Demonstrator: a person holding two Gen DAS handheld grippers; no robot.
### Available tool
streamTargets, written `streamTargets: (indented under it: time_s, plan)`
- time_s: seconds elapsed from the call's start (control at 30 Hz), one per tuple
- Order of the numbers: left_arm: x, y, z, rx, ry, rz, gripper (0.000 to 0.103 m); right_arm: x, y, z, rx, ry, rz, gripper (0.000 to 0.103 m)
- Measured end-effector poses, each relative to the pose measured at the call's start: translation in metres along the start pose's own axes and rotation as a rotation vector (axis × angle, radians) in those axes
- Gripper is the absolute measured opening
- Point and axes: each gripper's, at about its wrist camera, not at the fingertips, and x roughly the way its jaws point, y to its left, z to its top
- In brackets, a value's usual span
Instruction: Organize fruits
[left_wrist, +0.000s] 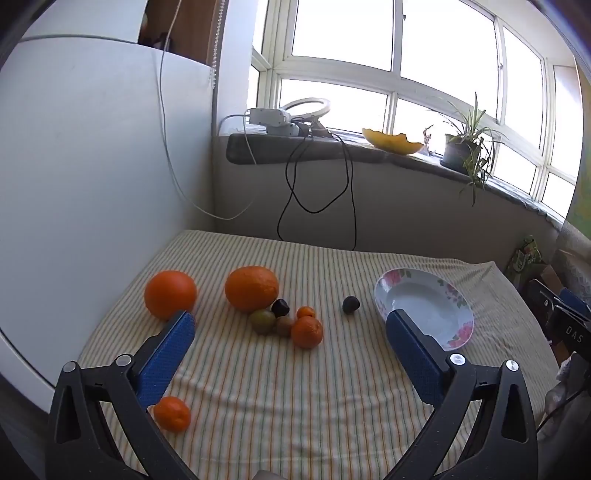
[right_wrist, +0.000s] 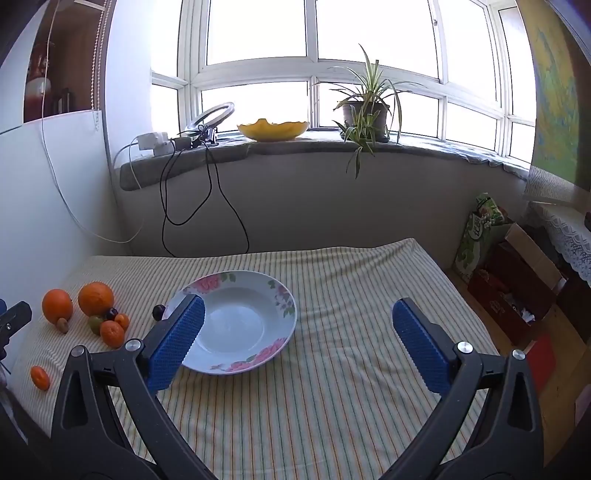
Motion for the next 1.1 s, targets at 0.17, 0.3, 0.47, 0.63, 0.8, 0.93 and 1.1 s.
streamTargets:
  time_s: [0.17, 0.3, 0.47, 0.63, 0.8, 0.93, 1.1]
  plan:
    - [0.0, -0.0024, -0.0002, 0.001, -0.007, -0.001, 0.102, -0.0009, -0.0003, 0.0027, 0.003, -0.003, -0.002, 0.103]
    - [-0.0004, -0.003, -0.001, 0.001, -0.008, -0.005, 0.102, -0.0021, -0.0007, 0.0034, 0.002, -0.005, -0.005, 0.103]
    - [-0.0005, -0.0027, -0.0019, 0.001, -0.009, -0.004, 0.102, -0.003, -0.0002, 0.0036, -0.001, -0.006, -0.005, 0.103]
    - [-0.0011, -0.0032, -0.0033, 0.004, -0.011, -0.007, 0.102, -0.0035, 0.0002, 0.0035, 0.0, -0.008, -0.003, 0.103]
    - [-0.002, -0.0059, -0.0028, 0.008, -0.011, -0.012, 0.102, -0.004, -0.0003, 0.0037, -0.002, -0.01, -0.006, 0.103]
    - [-0.0034, -0.0065, -0.0022, 0.008, -0.015, -0.015, 0.102, -0.0044, -0.0002, 0.0036, -0.003, -0.014, -0.008, 0.103]
    - [-0.004, -0.006, -0.0018, 0.006, -0.016, -0.016, 0.102, -0.0049, -0.0004, 0.0041, -0.001, -0.015, -0.007, 0.103]
